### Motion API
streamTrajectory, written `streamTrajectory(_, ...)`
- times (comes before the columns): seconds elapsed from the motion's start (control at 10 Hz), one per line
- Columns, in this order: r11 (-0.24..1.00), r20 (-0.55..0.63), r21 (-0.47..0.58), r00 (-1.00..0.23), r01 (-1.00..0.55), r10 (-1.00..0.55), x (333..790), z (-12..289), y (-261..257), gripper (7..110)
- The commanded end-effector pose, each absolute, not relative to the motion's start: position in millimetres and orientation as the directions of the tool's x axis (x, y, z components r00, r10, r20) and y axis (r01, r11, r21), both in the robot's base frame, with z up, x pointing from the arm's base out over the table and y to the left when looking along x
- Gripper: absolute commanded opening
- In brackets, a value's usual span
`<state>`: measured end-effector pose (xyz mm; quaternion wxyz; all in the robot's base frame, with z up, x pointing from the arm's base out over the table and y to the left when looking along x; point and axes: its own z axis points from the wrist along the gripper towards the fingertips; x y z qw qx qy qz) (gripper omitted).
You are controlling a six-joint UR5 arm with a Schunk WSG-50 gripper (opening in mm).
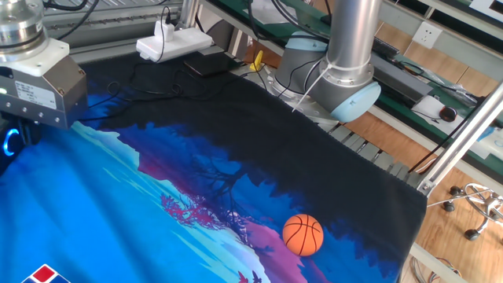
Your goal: Turn the knob to decrease the volume of the speaker
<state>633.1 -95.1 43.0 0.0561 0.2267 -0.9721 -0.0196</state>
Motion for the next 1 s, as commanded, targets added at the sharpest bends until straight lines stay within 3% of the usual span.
streamTrajectory(0.0, 0.905, 0.076, 0.107, -0.904, -0.412, -0.421, 632.0, 45.0, -82.4, 22)
streamTrajectory(0.5, 0.896, 0.077, 0.071, -0.893, -0.439, -0.444, 633.2, 43.7, -91.1, 22)
streamTrajectory(0.6, 0.889, 0.067, 0.067, -0.887, -0.453, -0.457, 635.8, 44.5, -91.0, 44)
streamTrajectory(0.9, 0.876, 0.037, 0.070, -0.876, -0.477, -0.480, 640.2, 41.5, -86.7, 44)
